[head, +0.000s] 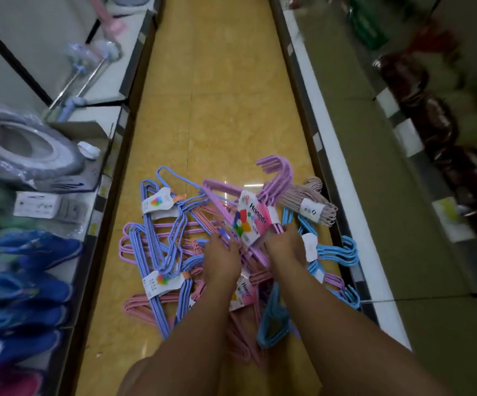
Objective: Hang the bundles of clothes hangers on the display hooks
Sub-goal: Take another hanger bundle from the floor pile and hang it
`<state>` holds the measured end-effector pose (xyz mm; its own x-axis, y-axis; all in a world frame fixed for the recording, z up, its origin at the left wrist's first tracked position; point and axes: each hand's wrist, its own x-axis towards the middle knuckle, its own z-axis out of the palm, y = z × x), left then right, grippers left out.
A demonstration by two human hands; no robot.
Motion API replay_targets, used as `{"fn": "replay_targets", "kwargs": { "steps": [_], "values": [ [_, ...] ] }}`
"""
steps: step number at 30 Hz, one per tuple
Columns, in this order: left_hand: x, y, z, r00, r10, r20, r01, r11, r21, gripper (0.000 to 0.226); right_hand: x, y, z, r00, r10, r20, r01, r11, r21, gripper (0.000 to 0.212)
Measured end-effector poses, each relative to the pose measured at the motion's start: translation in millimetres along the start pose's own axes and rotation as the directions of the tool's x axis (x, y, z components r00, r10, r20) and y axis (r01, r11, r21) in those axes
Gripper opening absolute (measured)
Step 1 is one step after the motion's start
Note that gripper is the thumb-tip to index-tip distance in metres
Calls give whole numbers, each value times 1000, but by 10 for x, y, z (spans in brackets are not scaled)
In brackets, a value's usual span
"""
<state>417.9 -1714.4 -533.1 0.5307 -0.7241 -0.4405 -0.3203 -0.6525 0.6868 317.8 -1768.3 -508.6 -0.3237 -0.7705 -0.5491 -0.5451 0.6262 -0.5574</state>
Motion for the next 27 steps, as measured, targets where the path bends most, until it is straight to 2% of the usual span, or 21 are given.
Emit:
{"fn": "replay_targets", "kwargs": {
  "steps": [4, 6, 8, 12, 15, 18, 21, 24, 27],
  "values": [
    [-228, 593, -630, 999, 33, -10, -32, 995, 97, 49, -481, -456, -697, 993, -114, 1, 109, 948, -299, 32],
    [-354, 835, -939, 998, 42, -37, -37, 990, 133, 56, -699, -670, -978, 982, -183, 54, 189, 897, -400, 36],
    [-495, 1075, -1282, 999, 13, -53, -2, 981, 194, 67, -930, -909, -1224, 969, -215, 121, 246, 861, -445, 39],
    [-853, 1402, -1938, 998, -29, -57, 52, 886, 460, 81, -1324, -1343, -1553, 940, -247, 235, 332, 816, -472, 42],
    [-1061, 1537, -2364, 996, 28, -87, 28, 812, 582, 69, -1587, -1633, -1704, 890, -289, 353, 418, 826, -377, 43],
    [-1214, 1714, -2769, 984, 145, -106, -39, 750, 661, 48, -1898, -1919, -1836, 821, -365, 439, 528, 777, -342, 37],
    [-1343, 1808, -3066, 990, 120, -73, -60, 831, 552, 44, -2183, -2136, -1905, 783, -420, 458, 604, 689, -401, 40],
    [-1513, 1840, -3298, 984, 139, -109, -72, 880, 469, 25, -2438, -2279, -1932, 757, -487, 436, 652, 617, -441, 41],
    [-1680, 1874, -3479, 979, 170, -114, -105, 894, 435, 13, -2677, -2372, -1928, 693, -609, 386, 702, 445, -556, 40]
  ]
}}
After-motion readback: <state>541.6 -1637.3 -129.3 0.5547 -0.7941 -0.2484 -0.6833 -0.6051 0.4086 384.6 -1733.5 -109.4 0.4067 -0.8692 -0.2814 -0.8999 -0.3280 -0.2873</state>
